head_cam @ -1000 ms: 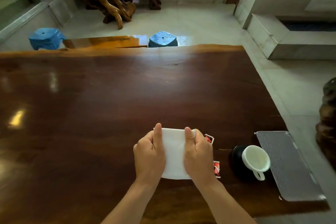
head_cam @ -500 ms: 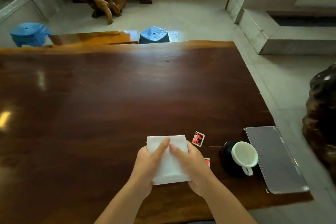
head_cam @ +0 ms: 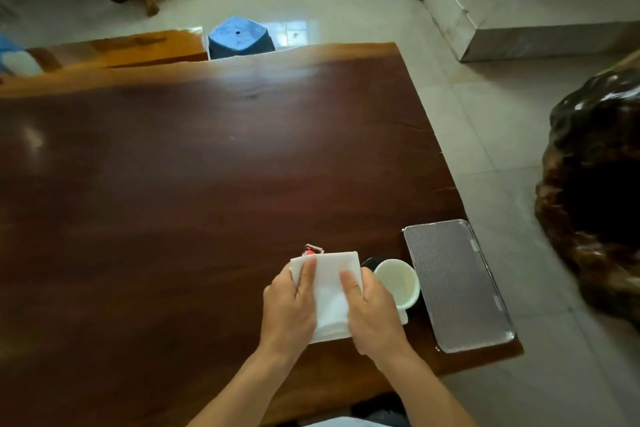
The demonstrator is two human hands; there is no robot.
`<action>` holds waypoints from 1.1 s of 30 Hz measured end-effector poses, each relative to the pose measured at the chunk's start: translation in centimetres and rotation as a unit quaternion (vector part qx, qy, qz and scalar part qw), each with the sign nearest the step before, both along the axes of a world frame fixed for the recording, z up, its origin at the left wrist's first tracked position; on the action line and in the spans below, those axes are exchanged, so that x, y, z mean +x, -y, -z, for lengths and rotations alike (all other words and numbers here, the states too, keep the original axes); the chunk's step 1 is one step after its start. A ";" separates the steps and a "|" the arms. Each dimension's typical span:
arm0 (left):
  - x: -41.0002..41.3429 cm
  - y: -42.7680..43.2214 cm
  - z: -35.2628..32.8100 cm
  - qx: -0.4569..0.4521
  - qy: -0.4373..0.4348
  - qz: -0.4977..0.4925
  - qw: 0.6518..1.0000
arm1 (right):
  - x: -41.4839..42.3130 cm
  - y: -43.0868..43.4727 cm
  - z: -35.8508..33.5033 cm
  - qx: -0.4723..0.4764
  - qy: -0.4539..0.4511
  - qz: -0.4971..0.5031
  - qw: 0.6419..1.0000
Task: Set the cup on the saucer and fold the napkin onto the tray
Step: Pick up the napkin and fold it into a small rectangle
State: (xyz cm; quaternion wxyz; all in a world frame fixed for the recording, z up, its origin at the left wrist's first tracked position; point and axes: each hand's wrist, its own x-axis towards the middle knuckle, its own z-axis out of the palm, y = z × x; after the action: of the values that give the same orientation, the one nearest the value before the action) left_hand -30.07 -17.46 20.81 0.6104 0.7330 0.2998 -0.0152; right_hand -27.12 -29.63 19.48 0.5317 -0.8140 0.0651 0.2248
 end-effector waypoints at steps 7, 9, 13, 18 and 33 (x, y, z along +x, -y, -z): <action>5.8 9.6 3.8 -0.029 -0.085 -0.064 0.994 | 5.8 9.4 4.0 -0.027 -0.022 -0.023 0.999; 6.8 11.6 5.1 -0.056 -0.121 -0.069 0.989 | 6.9 11.6 5.0 -0.031 -0.052 -0.029 0.998; 7.7 14.3 7.5 -0.086 -0.185 -0.037 0.978 | 7.8 15.5 7.4 -0.013 -0.148 -0.023 0.989; 9.5 17.7 8.7 -0.110 -0.194 0.033 0.974 | 11.0 21.2 7.3 0.009 -0.246 -0.022 0.969; 19.6 23.1 13.9 -0.292 -0.348 -0.058 0.889 | 19.3 26.5 12.3 0.025 -0.278 0.103 0.955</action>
State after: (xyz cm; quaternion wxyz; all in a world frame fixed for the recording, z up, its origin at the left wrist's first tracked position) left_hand -10.45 -40.55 6.93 0.6534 0.4504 0.5168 -0.3211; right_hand -7.78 -56.09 7.16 0.5326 -0.6947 0.2884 0.3881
